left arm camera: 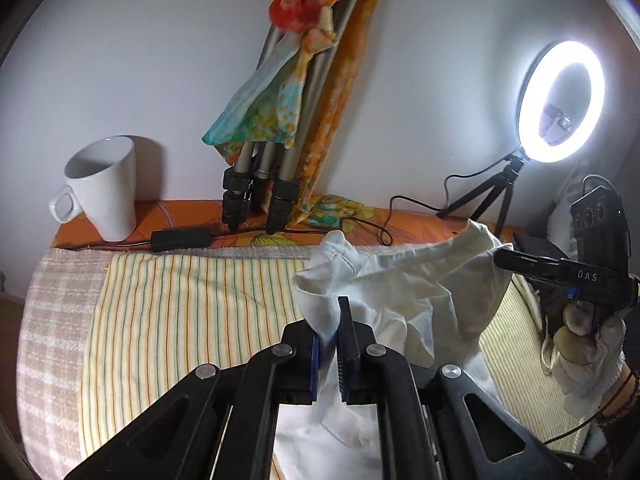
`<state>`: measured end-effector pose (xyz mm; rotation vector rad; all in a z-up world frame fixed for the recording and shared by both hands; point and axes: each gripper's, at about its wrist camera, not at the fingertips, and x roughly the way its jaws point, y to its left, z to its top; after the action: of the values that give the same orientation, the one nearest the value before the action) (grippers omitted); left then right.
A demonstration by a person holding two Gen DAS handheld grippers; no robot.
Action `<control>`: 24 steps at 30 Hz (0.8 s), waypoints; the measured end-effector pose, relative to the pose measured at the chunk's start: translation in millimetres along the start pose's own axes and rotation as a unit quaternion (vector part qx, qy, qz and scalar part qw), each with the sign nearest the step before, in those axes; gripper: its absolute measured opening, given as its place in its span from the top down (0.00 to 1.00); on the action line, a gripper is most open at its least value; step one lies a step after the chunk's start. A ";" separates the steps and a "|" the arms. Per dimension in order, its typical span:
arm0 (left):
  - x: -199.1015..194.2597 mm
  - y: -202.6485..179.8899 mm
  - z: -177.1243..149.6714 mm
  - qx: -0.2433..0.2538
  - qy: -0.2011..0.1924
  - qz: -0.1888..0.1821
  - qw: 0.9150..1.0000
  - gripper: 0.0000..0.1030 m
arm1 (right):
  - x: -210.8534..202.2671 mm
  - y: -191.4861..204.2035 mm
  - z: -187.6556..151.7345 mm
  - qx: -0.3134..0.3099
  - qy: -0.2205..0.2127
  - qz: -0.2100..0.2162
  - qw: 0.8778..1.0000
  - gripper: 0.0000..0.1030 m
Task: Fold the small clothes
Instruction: 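Lift the collar and fold it over onto the hem, then open both tools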
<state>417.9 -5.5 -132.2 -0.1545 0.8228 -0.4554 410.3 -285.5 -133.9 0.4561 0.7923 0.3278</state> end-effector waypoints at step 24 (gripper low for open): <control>-112.3 -57.2 -170.3 0.048 0.032 0.017 0.998 0.96 | -104.8 57.3 -183.7 -0.061 0.041 -0.019 0.997 0.94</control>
<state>207.2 0.9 -154.3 -0.0372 0.8629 -0.4680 198.3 -234.0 -154.2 0.3137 0.8543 0.3595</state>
